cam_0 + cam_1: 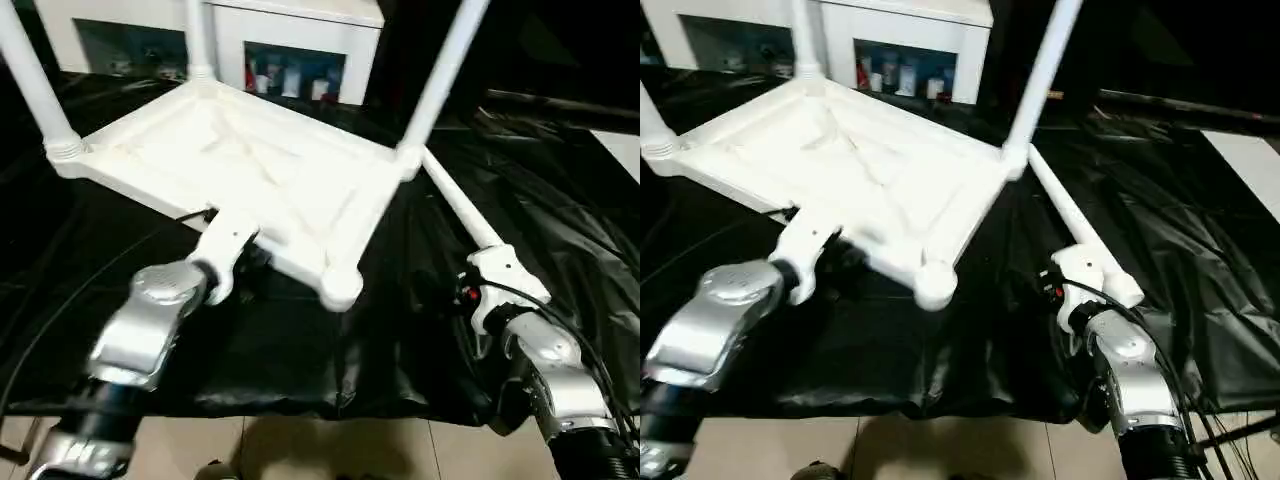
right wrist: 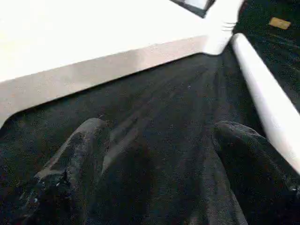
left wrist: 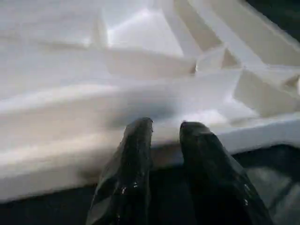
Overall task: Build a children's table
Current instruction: Rotate table base, then pick table leg
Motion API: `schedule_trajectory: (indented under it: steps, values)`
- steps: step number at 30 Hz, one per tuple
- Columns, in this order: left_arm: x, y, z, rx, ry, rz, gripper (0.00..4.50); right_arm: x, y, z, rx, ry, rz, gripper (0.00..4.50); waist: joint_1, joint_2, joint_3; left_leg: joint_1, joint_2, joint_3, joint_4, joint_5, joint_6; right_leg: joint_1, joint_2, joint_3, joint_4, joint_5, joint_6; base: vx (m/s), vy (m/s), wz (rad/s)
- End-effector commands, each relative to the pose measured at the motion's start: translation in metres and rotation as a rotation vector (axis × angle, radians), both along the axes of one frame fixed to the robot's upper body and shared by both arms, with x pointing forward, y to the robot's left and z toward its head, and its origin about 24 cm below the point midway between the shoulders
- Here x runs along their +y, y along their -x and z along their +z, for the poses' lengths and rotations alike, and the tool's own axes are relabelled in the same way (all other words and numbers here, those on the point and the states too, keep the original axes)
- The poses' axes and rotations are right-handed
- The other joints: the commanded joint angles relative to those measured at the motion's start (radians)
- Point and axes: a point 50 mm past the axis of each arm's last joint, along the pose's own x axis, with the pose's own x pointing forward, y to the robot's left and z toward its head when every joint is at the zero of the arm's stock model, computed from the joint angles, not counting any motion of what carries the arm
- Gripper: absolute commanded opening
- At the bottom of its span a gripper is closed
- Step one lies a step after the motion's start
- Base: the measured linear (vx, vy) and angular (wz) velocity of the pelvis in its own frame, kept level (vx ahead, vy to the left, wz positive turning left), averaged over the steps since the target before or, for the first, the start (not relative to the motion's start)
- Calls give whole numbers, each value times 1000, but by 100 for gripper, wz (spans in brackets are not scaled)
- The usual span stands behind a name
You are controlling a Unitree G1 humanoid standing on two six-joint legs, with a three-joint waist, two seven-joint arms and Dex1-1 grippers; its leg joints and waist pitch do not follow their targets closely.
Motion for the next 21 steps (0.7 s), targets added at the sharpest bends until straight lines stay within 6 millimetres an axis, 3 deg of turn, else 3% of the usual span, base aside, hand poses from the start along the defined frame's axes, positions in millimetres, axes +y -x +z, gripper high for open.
schedule_trajectory:
  steps: [1,5,10,14,16,18,21]
  values:
    - [-4,-1,8,-39,18,-14,130,-11,-2,12,-31,-1,-44,383,0,18,-73,10,17,-1,-60,-130,40,59,-48,46,-57,-41,-180,0,0,0]
    - [-5,13,16,-68,162,-109,138,-22,-8,33,-21,-85,-97,416,1,16,-73,9,18,1,-58,-112,54,59,-48,46,-52,-13,-194,0,0,0]
    - [-8,26,12,-25,199,-202,138,-44,-30,53,56,5,-169,442,-2,15,-69,12,17,3,-58,-153,29,52,-45,45,-59,-116,-176,0,0,0]
    - [-11,24,12,-31,188,-203,138,-64,-46,54,157,115,-245,442,-3,11,-69,16,15,6,-53,-198,3,45,-49,45,-68,-217,-161,0,0,0]
    - [-11,24,12,-32,185,-205,138,-69,-48,53,184,133,-269,442,2,11,-70,16,15,7,-51,-184,3,44,-49,47,-65,-193,-156,0,0,0]
    - [-13,24,11,-29,182,-212,138,-75,-50,50,230,162,-299,442,1,9,-75,8,13,5,-50,-146,6,52,-47,45,-58,-142,-163,0,0,0]
    - [-16,28,9,5,167,-260,138,-83,-55,45,291,175,-313,442,0,18,-76,7,12,5,-46,-137,7,53,-47,44,-51,-99,-183,0,0,0]
